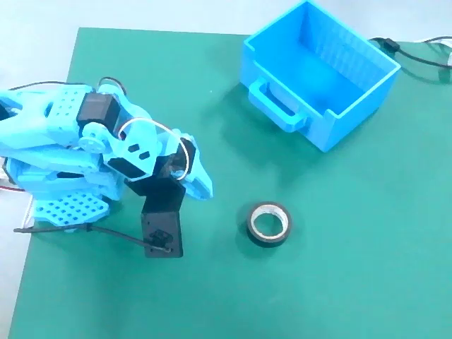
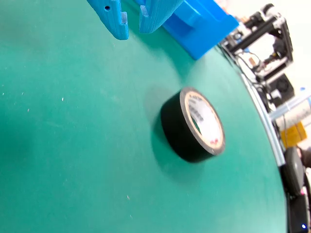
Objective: Put the tape in the box
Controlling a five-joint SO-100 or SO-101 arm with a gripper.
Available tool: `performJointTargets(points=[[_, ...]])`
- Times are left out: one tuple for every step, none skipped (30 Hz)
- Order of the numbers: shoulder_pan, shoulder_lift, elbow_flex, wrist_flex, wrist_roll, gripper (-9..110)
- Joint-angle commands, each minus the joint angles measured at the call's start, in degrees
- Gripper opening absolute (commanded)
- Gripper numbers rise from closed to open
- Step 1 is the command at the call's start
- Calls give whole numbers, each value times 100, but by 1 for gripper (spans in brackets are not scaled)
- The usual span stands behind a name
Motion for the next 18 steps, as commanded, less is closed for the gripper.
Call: performJointTargets(points=[[35, 70, -290, 105, -105, 1], [35, 62, -413, 167, -105, 1], [35, 53, -510, 193, -105, 1], [44, 35, -571, 202, -105, 1], [44, 9, -624, 202, -105, 2], [35, -26, -659, 202, -105, 2], [35, -79, -712, 202, -105, 2], [35, -158, -800, 202, -105, 2], [26, -299, -932, 202, -105, 2], [26, -492, -1107, 202, -105, 2], [26, -712, -1301, 202, -88, 2], [44, -923, -1503, 185, -70, 2], [70, -1116, -1714, 176, -70, 2], [105, -1310, -1934, 176, -53, 2], [158, -1503, -2162, 167, -53, 3], [193, -1723, -2408, 158, -44, 3], [255, -1986, -2663, 158, -35, 3], [316, -2276, -2918, 158, -18, 3]])
